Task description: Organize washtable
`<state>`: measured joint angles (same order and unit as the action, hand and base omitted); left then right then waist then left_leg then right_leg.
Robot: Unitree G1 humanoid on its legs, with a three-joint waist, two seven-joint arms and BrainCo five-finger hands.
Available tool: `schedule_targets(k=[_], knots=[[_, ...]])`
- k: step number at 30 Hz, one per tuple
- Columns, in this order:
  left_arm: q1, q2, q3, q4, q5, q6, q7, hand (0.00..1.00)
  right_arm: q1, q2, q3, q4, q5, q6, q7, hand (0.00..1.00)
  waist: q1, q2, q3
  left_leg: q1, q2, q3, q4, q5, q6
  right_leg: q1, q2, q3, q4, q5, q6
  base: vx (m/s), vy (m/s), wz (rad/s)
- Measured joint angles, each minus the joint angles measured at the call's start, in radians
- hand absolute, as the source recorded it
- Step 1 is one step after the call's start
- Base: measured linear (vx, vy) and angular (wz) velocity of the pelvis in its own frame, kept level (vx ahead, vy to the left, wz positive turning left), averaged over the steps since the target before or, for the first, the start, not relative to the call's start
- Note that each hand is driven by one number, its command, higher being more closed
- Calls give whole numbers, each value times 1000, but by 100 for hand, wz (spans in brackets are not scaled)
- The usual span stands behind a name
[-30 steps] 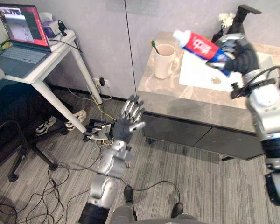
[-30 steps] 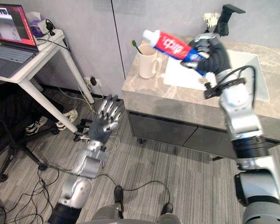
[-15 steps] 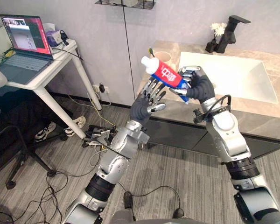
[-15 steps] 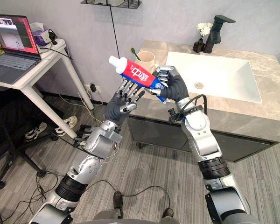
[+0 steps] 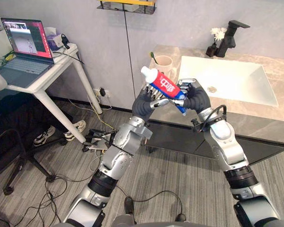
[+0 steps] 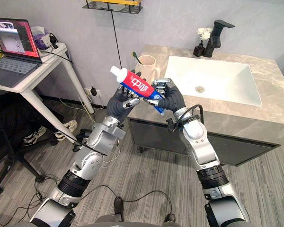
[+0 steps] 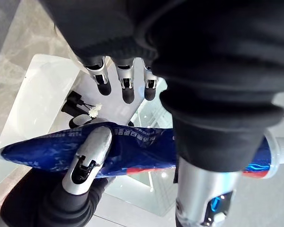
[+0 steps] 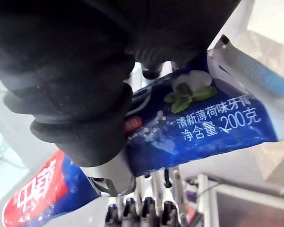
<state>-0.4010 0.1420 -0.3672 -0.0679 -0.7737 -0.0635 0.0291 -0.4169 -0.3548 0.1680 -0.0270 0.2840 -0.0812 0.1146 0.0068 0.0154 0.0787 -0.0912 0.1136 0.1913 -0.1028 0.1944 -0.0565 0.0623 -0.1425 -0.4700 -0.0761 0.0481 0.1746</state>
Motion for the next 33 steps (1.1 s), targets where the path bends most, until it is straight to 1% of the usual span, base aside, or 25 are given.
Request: schedule_targets(k=[3, 6, 16, 22, 23, 27, 31, 33], knots=[[-10, -1, 26, 0, 0, -1, 15, 0, 30, 5, 0, 0, 0, 4, 0, 100, 1, -7, -4, 0, 1, 1, 0, 0, 0, -1, 0, 2, 0, 0, 0, 0, 0, 0], [-21, -1, 29, 0, 0, -6, 18, 0, 37, 14, 0, 0, 0, 14, 2, 100, 0, -8, -5, 1, 0, 3, 0, 0, 0, -1, 0, 4, 0, 0, -1, 0, 0, 0], [-21, -24, 16, 3, 1, -6, 17, 0, 37, 51, 1, 0, -1, 14, 17, 100, 3, -13, -8, -1, 4, 14, 0, 0, 0, -10, 1, 14, 0, 2, -3, 3, -1, -2], [-21, -43, -5, 48, 1, -5, 16, 0, 37, 72, 6, 0, 0, 15, 15, 100, 5, -15, -9, -1, 6, 32, 0, -1, 0, -16, 3, 32, -16, 13, -4, 10, -3, -9], [-22, -43, -13, 49, 1, -5, 17, 100, 37, 75, 8, 0, 0, 15, 15, 100, 4, -15, -9, -2, 6, 34, 0, -1, 0, -17, 3, 34, -18, 15, -3, 6, -1, -6], [-22, -65, -21, 62, 2, -2, 23, 100, 37, 75, 8, 0, 1, 15, 16, 100, 2, -17, -10, -3, 6, 35, 0, -1, 0, -19, 3, 35, -18, 15, -3, 0, 0, 0], [-32, -65, -13, 90, 2, -2, 41, 100, 37, 76, 26, 0, 1, 15, 18, 100, 2, -18, -9, -5, 7, 38, 0, -1, 0, -23, 4, 37, -18, 15, -3, 0, 0, 0], [-32, -65, -8, 93, 2, -4, 47, 100, 47, 85, 33, 0, -1, 15, 18, 100, 2, -24, -10, -6, 7, 41, 0, -1, 0, -25, 3, 37, -18, 15, -3, 0, 0, 0]])
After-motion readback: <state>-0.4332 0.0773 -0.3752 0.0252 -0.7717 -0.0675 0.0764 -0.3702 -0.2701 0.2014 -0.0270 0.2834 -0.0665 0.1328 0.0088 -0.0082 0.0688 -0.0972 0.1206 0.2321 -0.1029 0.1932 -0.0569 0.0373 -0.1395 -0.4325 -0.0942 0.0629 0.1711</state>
